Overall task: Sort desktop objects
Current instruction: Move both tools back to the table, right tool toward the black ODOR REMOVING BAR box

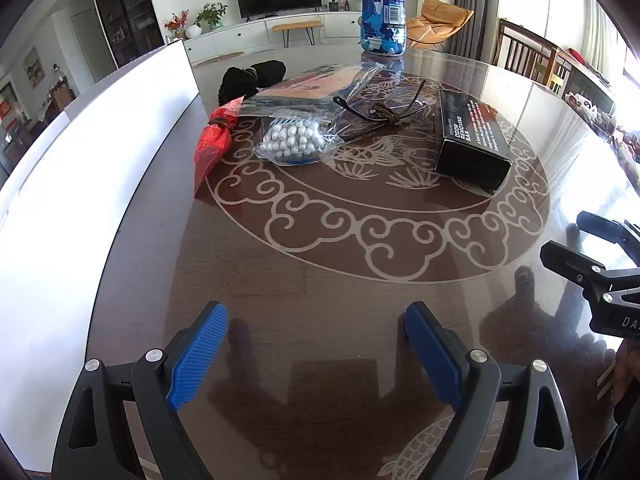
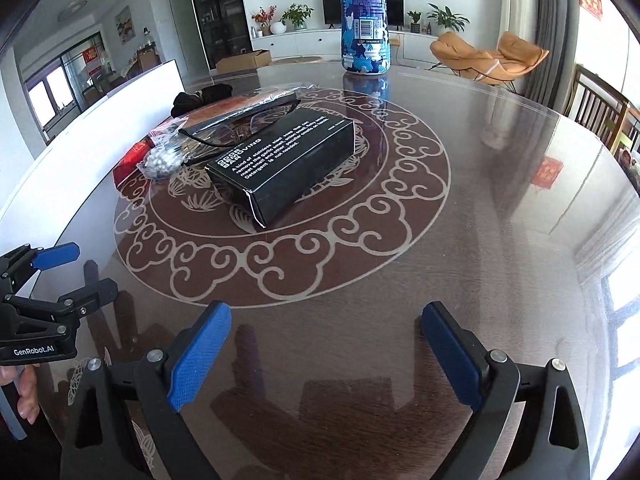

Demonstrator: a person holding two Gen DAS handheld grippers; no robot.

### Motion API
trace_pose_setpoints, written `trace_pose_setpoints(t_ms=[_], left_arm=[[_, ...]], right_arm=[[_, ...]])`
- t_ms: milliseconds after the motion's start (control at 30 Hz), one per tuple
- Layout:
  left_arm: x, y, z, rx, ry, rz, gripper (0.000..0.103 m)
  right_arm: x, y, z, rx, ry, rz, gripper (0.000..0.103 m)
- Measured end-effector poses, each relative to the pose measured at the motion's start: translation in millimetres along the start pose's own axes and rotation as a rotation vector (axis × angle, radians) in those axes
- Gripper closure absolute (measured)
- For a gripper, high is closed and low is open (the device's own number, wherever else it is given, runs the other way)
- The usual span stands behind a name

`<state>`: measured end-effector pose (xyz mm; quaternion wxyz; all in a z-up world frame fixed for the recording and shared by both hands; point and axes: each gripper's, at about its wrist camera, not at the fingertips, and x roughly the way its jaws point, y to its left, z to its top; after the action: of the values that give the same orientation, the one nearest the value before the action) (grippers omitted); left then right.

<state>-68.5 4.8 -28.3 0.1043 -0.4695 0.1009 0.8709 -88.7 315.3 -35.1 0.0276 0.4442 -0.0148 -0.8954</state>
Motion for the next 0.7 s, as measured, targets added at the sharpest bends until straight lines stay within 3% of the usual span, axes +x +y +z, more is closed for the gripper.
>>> trace_pose_setpoints(t_ms=[700], left_arm=[[-2.4, -4.6, 0.9, 0.036, -0.016, 0.041, 0.009]], right_arm=[[3.5, 9.0, -0.2, -0.044, 0.027, -0.043, 0.000]])
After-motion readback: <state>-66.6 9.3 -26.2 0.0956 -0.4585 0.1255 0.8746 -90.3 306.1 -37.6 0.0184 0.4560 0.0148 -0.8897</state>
